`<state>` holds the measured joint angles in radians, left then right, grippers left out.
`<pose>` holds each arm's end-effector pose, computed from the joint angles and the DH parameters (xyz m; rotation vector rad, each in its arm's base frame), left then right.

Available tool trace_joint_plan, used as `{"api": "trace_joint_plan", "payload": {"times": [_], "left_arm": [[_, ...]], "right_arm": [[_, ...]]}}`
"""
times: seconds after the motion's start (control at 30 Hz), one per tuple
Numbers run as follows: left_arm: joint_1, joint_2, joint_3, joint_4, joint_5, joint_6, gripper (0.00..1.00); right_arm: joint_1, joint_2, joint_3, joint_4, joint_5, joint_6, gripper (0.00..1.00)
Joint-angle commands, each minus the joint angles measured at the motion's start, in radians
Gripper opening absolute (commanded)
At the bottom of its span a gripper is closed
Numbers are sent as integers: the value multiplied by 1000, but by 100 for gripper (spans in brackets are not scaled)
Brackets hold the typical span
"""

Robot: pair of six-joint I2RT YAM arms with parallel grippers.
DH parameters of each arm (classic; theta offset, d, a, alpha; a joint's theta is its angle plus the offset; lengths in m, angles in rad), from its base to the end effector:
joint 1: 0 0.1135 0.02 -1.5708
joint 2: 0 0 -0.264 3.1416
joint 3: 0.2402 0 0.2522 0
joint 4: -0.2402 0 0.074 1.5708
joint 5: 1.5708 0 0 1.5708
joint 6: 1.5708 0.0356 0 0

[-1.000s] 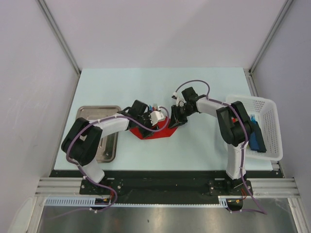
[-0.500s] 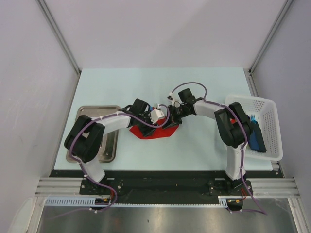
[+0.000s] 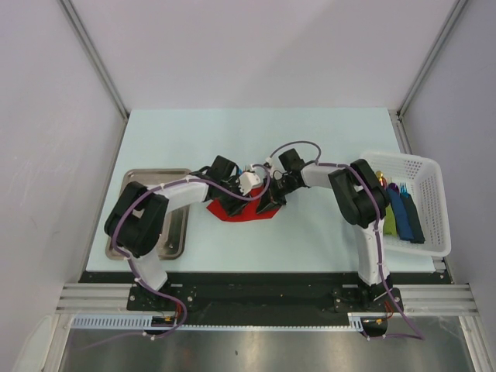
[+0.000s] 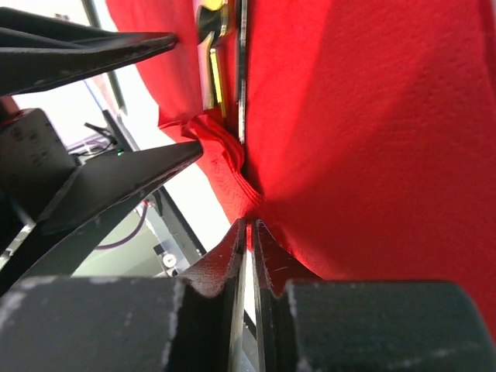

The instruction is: Place the utensils on the paper napkin and roll it up

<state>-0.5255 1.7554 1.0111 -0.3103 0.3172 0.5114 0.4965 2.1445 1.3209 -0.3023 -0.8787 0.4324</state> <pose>0.2907 -0.1814 0.1574 1.3828 2.2024 -0.4204 0.3522 0.2220 0.1090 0.3817 -2.7495 -1.4396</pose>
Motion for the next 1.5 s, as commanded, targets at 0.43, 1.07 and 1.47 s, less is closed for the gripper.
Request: {"api": "trace_joint_plan", "payload": {"times": [0.43,1.07,1.47], "left_arm": [[142,-373,84,-13,44,-325,100],[256,-99,-62,126,760,-838,47],[256,61,-19,85,585,-804,16]], "right_arm": [[25,11,70,-84,227,-110,9],[37,3,84,-118,288,-178,9],[36,2,98,-126,287,-173,10]]}}
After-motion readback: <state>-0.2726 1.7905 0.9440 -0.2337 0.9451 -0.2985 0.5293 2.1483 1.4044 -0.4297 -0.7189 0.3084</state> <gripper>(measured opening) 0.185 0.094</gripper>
